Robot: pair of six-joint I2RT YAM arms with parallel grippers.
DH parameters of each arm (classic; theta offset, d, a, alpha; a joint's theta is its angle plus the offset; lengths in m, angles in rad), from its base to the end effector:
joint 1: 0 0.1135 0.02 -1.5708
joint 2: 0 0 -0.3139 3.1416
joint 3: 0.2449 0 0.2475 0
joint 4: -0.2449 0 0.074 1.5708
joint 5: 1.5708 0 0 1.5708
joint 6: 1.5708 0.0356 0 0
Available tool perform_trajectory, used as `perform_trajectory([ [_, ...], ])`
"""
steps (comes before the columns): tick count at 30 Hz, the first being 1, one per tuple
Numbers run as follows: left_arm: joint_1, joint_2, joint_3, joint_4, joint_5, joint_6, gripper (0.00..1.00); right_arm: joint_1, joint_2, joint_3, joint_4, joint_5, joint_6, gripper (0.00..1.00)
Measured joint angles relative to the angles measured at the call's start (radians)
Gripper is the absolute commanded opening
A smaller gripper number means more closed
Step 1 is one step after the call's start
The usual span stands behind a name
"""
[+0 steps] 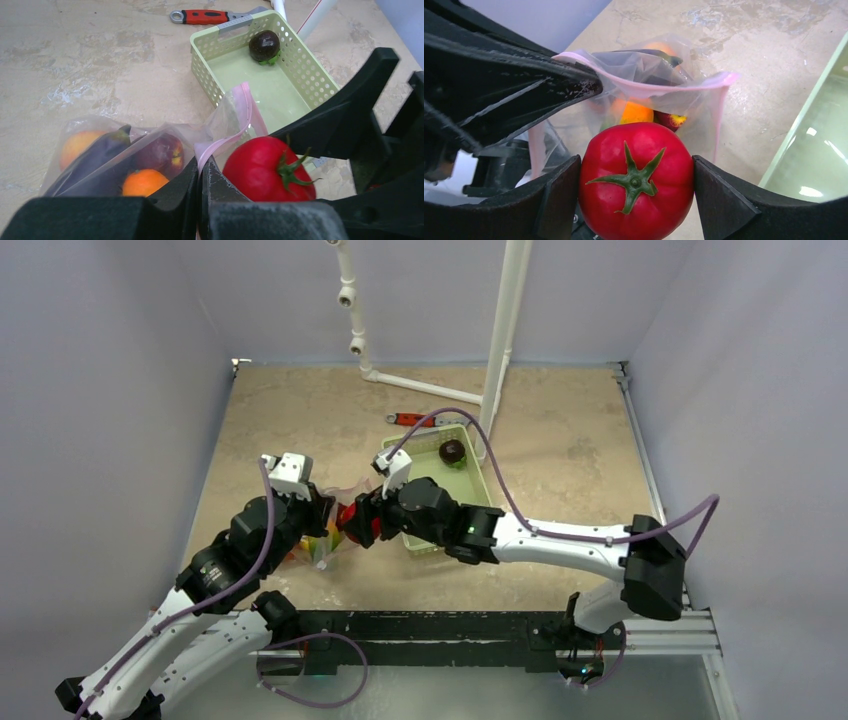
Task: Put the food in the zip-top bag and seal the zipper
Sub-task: Place the fake vegetable in the zipper food storage bag.
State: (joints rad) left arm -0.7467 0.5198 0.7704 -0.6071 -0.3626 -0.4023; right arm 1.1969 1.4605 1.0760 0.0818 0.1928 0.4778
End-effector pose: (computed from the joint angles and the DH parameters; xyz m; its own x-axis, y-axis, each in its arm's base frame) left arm 0.0569 -0.0354 0.3497 -0.3888 -0.1389 -0.9108 0.2596 0.9320 -0.2530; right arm 0.1285 0.3089 0.3586 -0.4861 -0.0033 -0.8739 -0.7019 0.5971 0.3882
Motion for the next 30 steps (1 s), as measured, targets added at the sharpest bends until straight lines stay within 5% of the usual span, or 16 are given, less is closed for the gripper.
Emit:
perform_trajectory([
  [5, 0.000, -0.002, 0.000, 0.000, 0.000, 0.000, 0.00, 0.004, 0.088, 0.055, 0.018, 0.027, 0.000, 0.57],
  [14, 0.000, -0.004, 0.000, 0.000, 0.000, 0.000, 0.00, 0.008, 0.177, 0.124, 0.040, 0.078, 0.009, 0.94],
  [30, 0.000, -0.008, 0.000, 0.000, 0.000, 0.000, 0.00, 0.009, 0.035, 0.124, -0.048, 0.231, 0.030, 0.99],
])
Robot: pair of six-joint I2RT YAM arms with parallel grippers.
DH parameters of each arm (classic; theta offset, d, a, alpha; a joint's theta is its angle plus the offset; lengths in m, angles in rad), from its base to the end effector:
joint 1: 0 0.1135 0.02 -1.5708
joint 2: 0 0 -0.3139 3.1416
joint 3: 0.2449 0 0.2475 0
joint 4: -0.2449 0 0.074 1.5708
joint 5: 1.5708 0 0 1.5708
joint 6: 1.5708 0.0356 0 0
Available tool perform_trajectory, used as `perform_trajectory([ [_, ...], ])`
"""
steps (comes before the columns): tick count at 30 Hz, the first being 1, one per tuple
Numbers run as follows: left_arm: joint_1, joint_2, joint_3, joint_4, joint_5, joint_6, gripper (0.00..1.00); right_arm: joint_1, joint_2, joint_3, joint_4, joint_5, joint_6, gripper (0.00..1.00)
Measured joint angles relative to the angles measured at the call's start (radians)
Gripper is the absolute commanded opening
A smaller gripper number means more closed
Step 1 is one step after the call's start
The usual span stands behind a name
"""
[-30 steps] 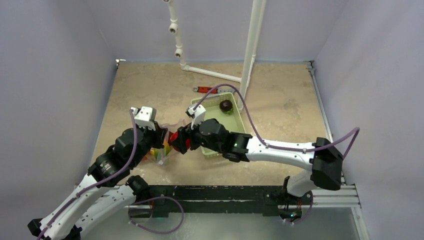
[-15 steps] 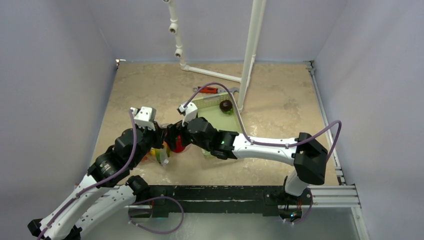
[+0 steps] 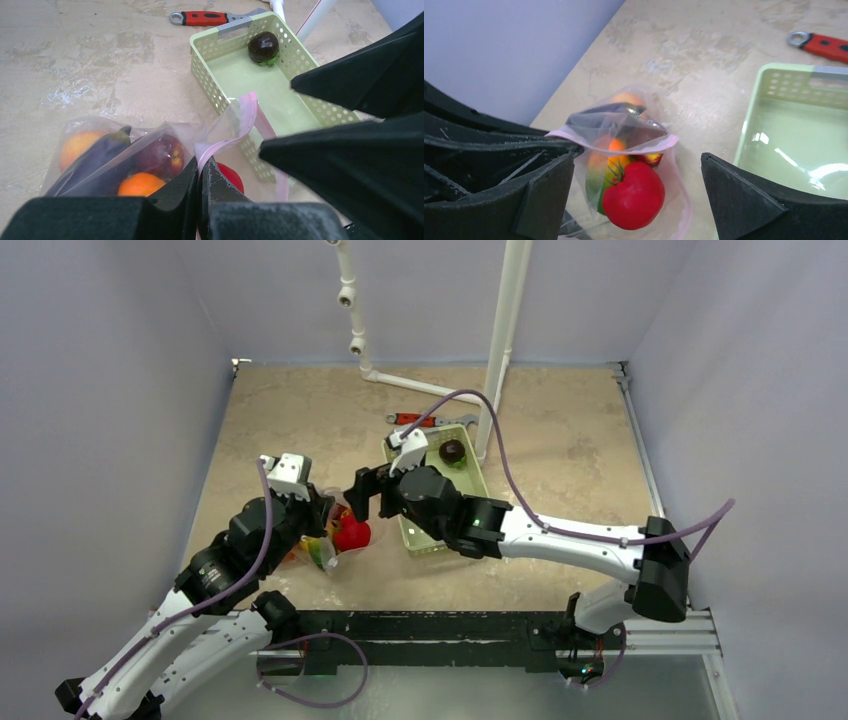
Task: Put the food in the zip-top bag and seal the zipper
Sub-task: Place the fake vegetable in the zipper food storage bag, then pick up the fake fruit from the bin.
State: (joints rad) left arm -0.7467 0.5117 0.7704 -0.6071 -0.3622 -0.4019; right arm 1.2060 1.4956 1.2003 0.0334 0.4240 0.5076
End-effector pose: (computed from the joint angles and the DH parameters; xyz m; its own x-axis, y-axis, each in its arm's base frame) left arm 0.0555 -0.0342 0.3500 -0.3834 -0.1435 -0.9123 0.2616 0.9305 -0.2563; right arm 0.1373 0.3184 0.3865 -0.4257 0.1271 -0.8959 -0.5753 0.7262 0.3764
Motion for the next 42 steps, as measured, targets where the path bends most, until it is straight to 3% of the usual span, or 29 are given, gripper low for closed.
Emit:
perform_trajectory([
  [6, 0.000, -0.001, 0.000, 0.000, 0.000, 0.000, 0.00, -0.037, -0.069, -0.001, -0.081, 0.108, 0.037, 0.99],
  [14, 0.000, -0.001, 0.000, 0.000, 0.000, 0.000, 0.00, -0.210, -0.048, -0.030, -0.182, 0.150, 0.052, 0.98],
  [28, 0.000, -0.001, 0.000, 0.000, 0.006, 0.000, 0.00, -0.307, 0.288, 0.077, -0.293, 0.296, 0.026, 0.96],
  [42, 0.000, -0.010, 0.000, 0.000, 0.019, 0.000, 0.00, -0.365, 0.482, 0.229, -0.316, 0.430, -0.068, 0.96],
])
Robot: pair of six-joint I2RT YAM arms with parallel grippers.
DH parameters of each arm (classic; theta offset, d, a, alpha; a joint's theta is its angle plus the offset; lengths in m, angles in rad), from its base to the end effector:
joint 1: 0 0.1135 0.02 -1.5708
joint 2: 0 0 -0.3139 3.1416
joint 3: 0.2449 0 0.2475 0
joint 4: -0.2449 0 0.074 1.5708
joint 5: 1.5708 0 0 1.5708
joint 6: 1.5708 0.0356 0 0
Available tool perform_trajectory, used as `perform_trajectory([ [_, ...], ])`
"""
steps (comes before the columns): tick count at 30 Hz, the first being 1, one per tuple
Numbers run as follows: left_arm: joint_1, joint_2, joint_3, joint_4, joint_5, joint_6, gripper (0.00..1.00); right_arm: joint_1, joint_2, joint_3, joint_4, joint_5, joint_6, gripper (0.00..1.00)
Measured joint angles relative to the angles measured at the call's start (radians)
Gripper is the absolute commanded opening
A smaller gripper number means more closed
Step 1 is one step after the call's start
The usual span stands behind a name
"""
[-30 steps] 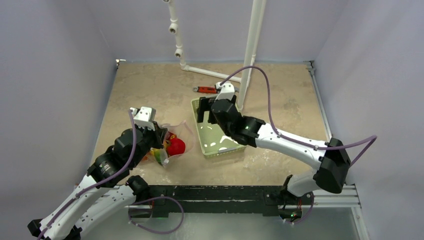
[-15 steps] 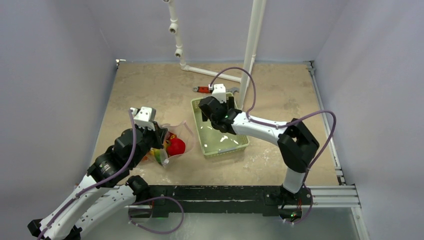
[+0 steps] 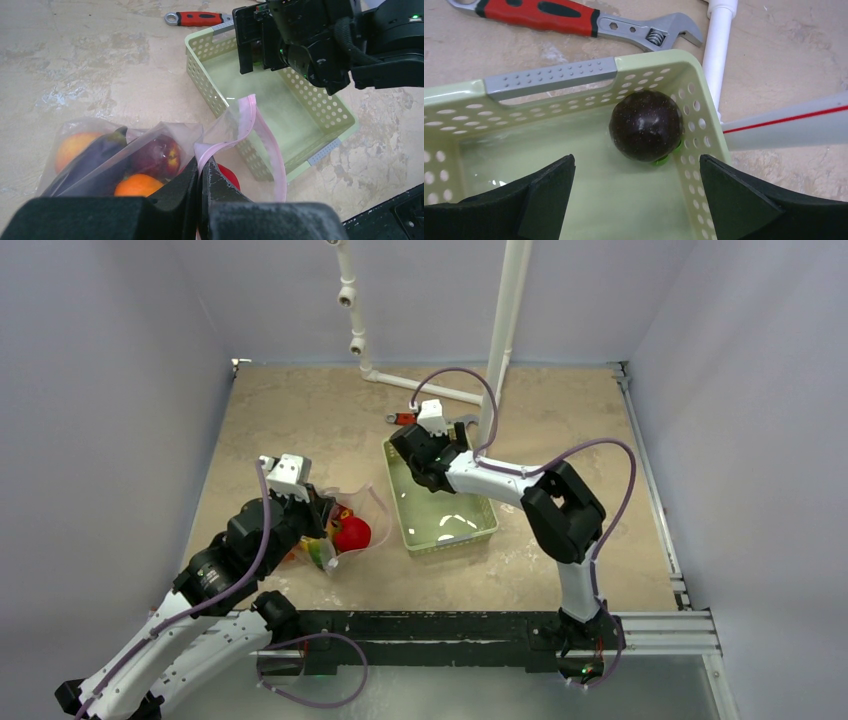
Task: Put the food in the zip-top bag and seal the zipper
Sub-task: Pick up the fake fruit from the bin.
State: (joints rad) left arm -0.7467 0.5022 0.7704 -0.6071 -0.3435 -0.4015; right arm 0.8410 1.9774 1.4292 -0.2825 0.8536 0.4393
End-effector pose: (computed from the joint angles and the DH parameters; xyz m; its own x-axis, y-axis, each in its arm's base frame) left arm 0.0536 -0.0332 0.3503 -0.3834 -0.1465 -0.9119 0.2788 0.9229 -0.2655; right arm 0.3174 0.3145 0.2560 -0.5098 -0.1506 -0.8470 0.0727 0.9735 -0.2169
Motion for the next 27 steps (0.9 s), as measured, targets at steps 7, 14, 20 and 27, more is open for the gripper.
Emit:
perform_trajectory([
  [7, 0.000, 0.000, 0.000, 0.000, 0.000, 0.000, 0.00, -0.026, 0.060, 0.035, 0.027, 0.020, -0.074, 0.96],
  [14, 0.000, 0.000, 0.000, 0.000, 0.000, 0.000, 0.00, -0.050, 0.102, 0.076, 0.072, 0.007, -0.130, 0.96],
  [20, 0.000, 0.000, 0.000, 0.000, 0.000, 0.000, 0.00, -0.072, 0.128, 0.087, 0.095, -0.011, -0.153, 0.96],
  [27, 0.000, 0.000, 0.000, 0.000, 0.001, 0.000, 0.00, -0.089, 0.186, 0.092, 0.117, -0.038, -0.161, 0.92],
])
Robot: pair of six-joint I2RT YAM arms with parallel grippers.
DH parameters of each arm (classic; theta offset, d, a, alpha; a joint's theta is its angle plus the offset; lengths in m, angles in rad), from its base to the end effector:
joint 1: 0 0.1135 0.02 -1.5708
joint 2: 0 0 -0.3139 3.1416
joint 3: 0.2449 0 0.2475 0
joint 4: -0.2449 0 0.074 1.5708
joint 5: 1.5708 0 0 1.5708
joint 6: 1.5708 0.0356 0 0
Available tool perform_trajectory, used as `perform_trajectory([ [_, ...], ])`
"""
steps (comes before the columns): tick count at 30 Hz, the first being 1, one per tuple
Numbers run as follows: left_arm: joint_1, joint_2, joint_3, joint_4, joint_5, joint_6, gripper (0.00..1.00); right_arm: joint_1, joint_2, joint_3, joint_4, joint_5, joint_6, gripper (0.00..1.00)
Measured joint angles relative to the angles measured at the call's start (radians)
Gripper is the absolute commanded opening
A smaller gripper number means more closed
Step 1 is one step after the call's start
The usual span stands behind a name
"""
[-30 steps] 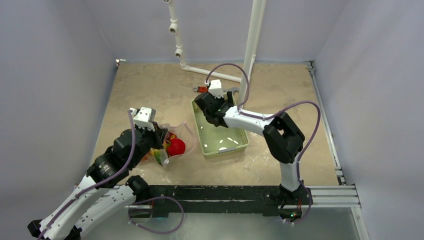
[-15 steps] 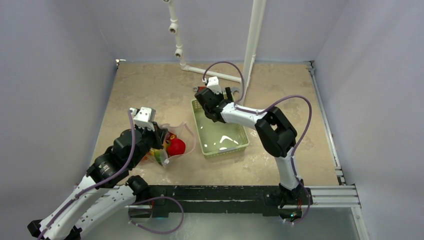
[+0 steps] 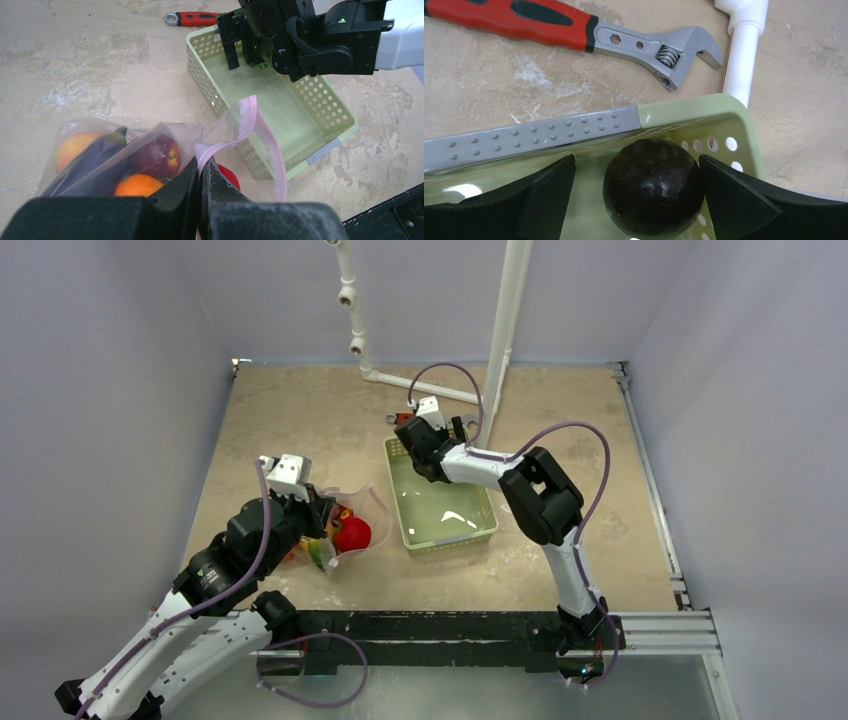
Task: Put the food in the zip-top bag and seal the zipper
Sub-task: Pick up the fake fruit from the bin.
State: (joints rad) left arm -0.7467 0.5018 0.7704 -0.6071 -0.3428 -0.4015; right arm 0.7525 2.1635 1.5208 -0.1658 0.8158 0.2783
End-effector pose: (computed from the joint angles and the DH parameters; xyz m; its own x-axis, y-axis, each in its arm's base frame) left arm 0.0535 -0.0332 0.3504 -0.3834 -0.1467 -0.9119 0.2794 0.9226 -0.2659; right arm 0.3765 0.3170 0.2068 -0.5355 -0.2434 -0.8087 0.0477 0.9473 -0.3167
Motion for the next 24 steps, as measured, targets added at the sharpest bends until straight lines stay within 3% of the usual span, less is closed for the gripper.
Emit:
perform_trajectory([
  [5, 0.000, 0.000, 0.000, 0.000, 0.000, 0.000, 0.00, -0.007, 0.010, 0.000, 0.002, -0.007, 0.000, 0.77],
  [13, 0.000, 0.000, 0.000, 0.000, 0.000, 0.000, 0.00, -0.008, 0.004, 0.000, -0.001, -0.024, 0.017, 0.41],
  [17, 0.000, 0.000, 0.000, 0.000, 0.000, 0.000, 0.00, -0.008, -0.029, -0.009, -0.007, -0.043, 0.028, 0.33],
  [24, 0.000, 0.000, 0.000, 0.000, 0.000, 0.000, 0.00, -0.006, -0.206, -0.080, -0.006, -0.113, 0.056, 0.32],
])
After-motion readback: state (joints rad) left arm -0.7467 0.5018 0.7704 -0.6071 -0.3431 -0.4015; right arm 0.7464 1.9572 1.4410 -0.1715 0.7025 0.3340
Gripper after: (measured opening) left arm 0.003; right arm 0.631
